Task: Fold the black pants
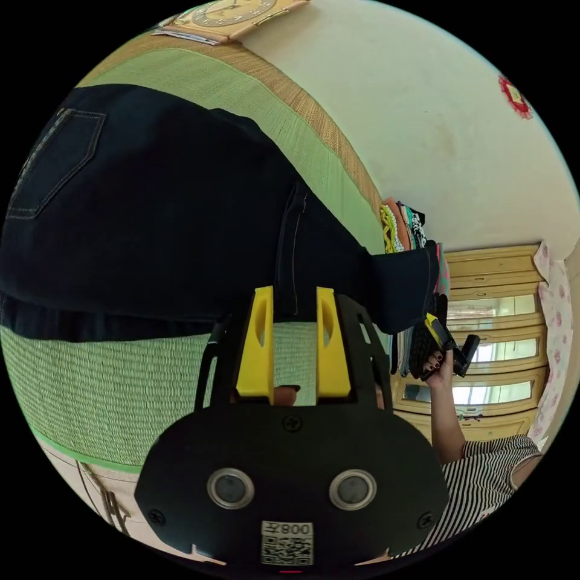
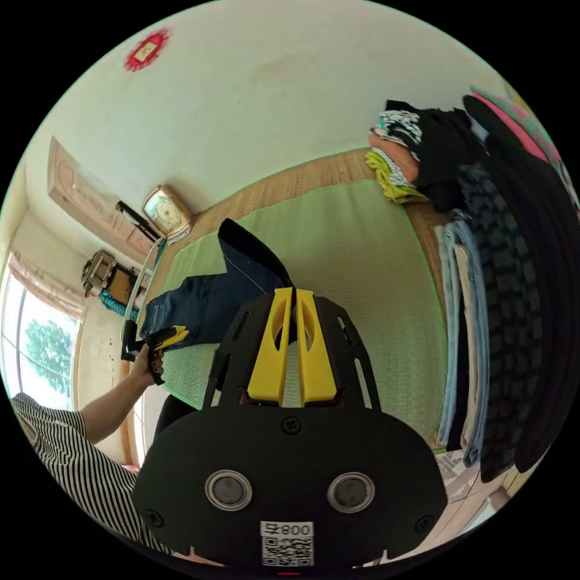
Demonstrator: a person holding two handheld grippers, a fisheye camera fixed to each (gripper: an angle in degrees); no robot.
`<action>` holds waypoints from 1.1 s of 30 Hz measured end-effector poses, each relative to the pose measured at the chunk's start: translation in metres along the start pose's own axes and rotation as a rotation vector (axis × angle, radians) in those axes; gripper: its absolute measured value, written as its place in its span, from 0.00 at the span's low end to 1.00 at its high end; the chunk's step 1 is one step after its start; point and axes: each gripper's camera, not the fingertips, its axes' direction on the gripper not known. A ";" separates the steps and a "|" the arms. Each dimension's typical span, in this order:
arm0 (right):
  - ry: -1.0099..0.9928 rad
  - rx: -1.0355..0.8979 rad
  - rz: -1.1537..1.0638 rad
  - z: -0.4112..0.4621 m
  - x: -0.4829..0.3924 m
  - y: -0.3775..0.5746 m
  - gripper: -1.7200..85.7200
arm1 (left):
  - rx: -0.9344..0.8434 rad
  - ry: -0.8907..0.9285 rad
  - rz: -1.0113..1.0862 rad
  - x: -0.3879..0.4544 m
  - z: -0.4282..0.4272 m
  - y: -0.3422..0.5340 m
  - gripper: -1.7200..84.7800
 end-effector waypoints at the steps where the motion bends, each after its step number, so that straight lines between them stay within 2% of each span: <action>1: 0.032 -0.034 0.099 0.000 0.033 0.004 0.03 | -0.043 -0.052 0.003 0.006 0.013 -0.004 0.11; 4: 0.074 -0.071 0.213 -0.006 0.084 0.017 0.03 | -0.067 -0.165 0.019 0.018 0.027 -0.010 0.08; 8: 0.128 -0.025 0.205 -0.023 0.102 0.025 0.02 | -0.064 -0.110 0.044 0.029 0.030 -0.013 0.06; 14: 0.119 -0.030 0.139 -0.024 0.113 0.026 0.02 | 0.013 0.205 0.257 0.109 0.045 -0.020 0.04; 19: 0.043 -0.064 0.108 -0.022 0.120 0.035 0.03 | -0.174 0.428 0.538 0.224 0.122 -0.026 0.04; 22: -0.034 -0.100 0.095 -0.022 0.124 0.042 0.05 | -0.245 0.429 0.585 0.247 0.149 -0.016 0.05; 26: -0.092 -0.192 0.045 -0.007 0.118 0.049 0.08 | -0.271 0.409 0.558 0.213 0.148 0.000 0.05; 30: -0.146 -0.231 0.020 0.012 0.106 0.045 0.10 | -0.240 0.262 0.321 0.115 0.112 0.025 0.06; 33: -0.138 -0.231 0.007 0.022 0.091 0.032 0.11 | -0.143 0.161 0.092 0.042 0.066 0.051 0.06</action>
